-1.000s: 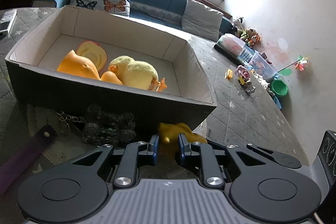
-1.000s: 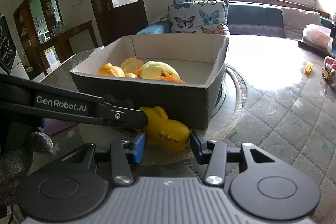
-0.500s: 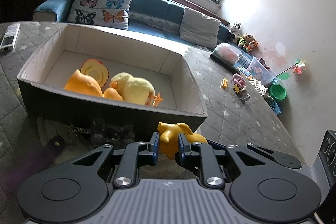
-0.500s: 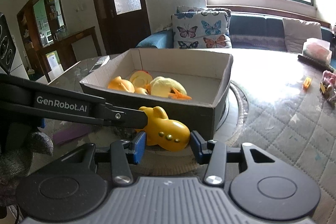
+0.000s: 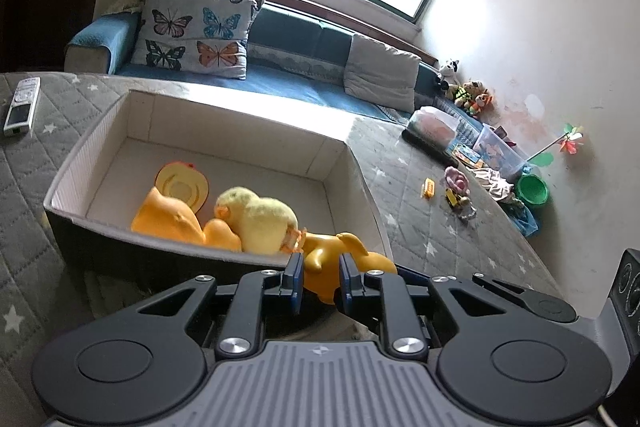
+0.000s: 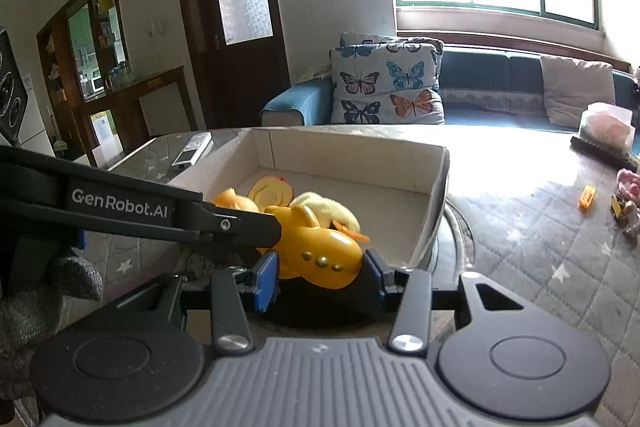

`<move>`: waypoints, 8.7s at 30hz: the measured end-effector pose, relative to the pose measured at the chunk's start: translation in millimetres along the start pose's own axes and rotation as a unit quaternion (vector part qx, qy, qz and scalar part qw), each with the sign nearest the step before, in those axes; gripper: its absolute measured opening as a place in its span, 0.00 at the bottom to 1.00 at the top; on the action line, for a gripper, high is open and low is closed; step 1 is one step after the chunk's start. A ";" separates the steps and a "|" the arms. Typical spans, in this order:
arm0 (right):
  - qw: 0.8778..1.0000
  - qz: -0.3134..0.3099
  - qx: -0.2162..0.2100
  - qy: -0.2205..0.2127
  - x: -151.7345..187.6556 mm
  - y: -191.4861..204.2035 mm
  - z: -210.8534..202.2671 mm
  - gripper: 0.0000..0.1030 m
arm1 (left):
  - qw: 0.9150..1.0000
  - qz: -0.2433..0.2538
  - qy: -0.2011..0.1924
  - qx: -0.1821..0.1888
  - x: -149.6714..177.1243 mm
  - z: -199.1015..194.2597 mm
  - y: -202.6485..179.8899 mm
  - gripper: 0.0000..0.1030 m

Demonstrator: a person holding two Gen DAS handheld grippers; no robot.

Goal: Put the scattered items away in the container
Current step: 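Lift the small duck with the right tool over the box rim, then open the right tool to release the small duck into the box, then withdraw the right tool from the box, then lower the left tool onto the purple keychain strap beside the box, then close the left tool on the purple strap of the keychain, then lift the keychain with the left tool over the box rim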

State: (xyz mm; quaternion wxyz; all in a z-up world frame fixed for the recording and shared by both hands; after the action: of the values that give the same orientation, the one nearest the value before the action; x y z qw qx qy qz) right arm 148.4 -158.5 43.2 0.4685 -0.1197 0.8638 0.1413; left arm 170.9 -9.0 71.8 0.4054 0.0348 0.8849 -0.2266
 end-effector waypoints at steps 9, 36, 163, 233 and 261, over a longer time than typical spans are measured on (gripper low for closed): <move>1.000 -0.003 -0.011 -0.006 -23.9 5.4 26.4 0.44 | 1.000 -0.004 -0.011 -0.017 -26.6 5.9 17.8 0.20; 1.000 -0.005 -0.008 0.029 -40.7 23.2 107.4 0.44 | 0.997 -0.041 0.014 -0.058 -46.1 40.3 77.9 0.21; 0.995 0.010 -0.047 0.087 23.8 50.4 93.4 0.66 | 0.986 0.100 0.063 -0.119 55.6 -19.7 105.0 0.37; 0.997 0.019 -0.048 0.050 21.8 54.0 59.0 0.59 | 0.989 0.096 0.034 -0.107 67.7 -33.1 82.9 0.19; 0.999 0.023 -0.022 -0.025 -29.0 25.7 24.2 0.59 | 0.989 0.124 -0.030 -0.072 -1.9 -34.7 36.2 0.19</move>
State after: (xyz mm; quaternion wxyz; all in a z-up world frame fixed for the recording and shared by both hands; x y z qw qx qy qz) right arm 173.9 -123.7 58.5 0.4836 -0.1066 0.8511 0.1744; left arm 156.8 38.6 79.4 0.4577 0.1078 0.8755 -0.1112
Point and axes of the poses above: each gripper's, at about its wrist camera, not at the fingertips, and z roughly the way its jaws point, y to its left, x to its underside, the point moved 1 cm from there along z, roughly the way its jaws point, and after that the axes turned 1 degree about -y, right-handed, at the moved point
